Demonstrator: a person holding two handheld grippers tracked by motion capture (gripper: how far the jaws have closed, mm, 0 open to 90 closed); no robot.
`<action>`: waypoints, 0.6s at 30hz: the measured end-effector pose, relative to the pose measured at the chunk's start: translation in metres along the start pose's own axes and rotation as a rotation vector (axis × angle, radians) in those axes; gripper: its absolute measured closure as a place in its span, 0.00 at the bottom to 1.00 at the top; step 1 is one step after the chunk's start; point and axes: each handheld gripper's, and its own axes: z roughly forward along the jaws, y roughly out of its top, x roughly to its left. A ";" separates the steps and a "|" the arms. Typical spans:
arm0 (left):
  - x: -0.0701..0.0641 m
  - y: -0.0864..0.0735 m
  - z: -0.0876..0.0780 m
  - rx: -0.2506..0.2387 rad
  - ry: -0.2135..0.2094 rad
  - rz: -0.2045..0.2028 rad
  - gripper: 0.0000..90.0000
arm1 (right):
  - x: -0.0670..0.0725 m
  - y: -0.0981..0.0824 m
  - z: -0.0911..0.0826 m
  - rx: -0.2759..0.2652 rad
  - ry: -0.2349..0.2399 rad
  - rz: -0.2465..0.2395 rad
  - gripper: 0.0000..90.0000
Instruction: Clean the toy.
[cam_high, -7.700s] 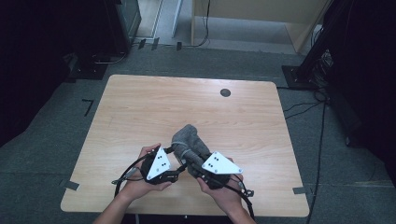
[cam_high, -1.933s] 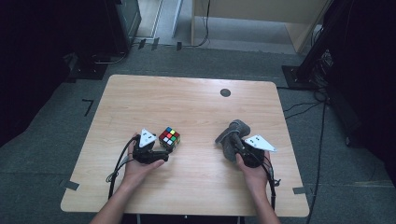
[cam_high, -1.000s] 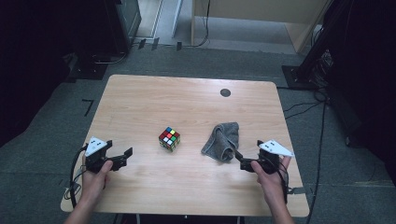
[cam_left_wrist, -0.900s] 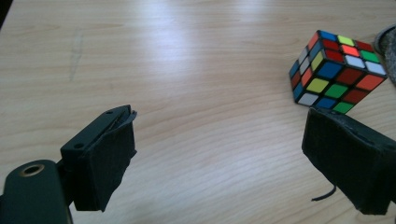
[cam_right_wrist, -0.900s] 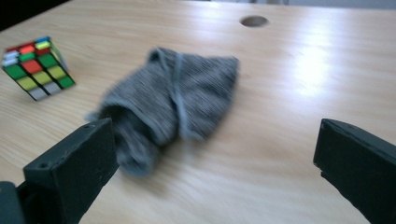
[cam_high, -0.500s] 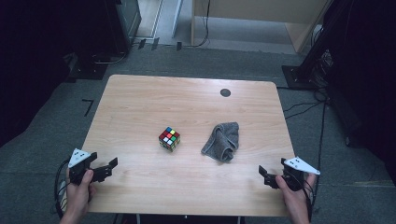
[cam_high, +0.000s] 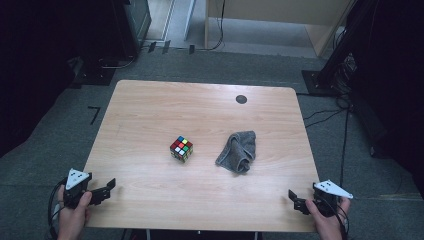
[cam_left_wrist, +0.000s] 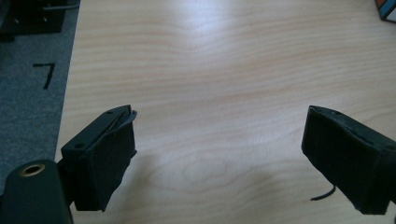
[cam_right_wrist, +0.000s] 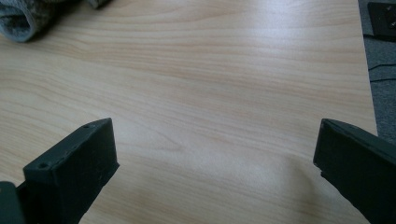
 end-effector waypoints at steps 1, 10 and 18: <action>0.001 -0.001 -0.001 0.003 0.002 0.000 0.12 | 0.000 -0.001 0.000 0.001 0.000 -0.003 0.00; -0.010 -0.003 0.005 0.044 0.010 0.084 0.14 | 0.013 0.001 0.011 0.053 -0.027 -0.100 0.00; -0.013 -0.003 0.010 0.080 0.009 0.109 0.13 | 0.014 0.002 0.015 0.083 -0.001 -0.115 0.00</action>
